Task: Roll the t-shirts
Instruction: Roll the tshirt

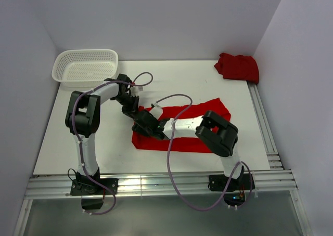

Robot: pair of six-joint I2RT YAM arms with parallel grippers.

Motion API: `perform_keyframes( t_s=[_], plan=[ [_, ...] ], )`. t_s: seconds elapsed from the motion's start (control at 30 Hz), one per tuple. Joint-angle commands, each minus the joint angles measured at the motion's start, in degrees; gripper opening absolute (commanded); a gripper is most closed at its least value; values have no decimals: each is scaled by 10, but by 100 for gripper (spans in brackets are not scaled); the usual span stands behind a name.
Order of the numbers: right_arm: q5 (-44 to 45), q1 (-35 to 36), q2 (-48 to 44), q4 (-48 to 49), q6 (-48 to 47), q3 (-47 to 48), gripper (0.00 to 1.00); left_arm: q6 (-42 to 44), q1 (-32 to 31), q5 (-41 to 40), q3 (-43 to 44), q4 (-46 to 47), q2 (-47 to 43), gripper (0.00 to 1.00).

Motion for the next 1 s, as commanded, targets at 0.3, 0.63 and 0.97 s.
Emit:
perform_keyframes(
  t_s=[0.3, 0.63, 0.97],
  plan=[
    [71, 53, -60, -154, -9, 28, 37, 7, -11, -54, 17, 25, 0, 0],
    [48, 64, -89, -48, 53, -83, 0, 9, -12, -52, 19, 23, 3, 0],
    [15, 62, -41, 35, 133, -135, 0, 28, -11, 3, 45, 5, -14, 38]
  ],
)
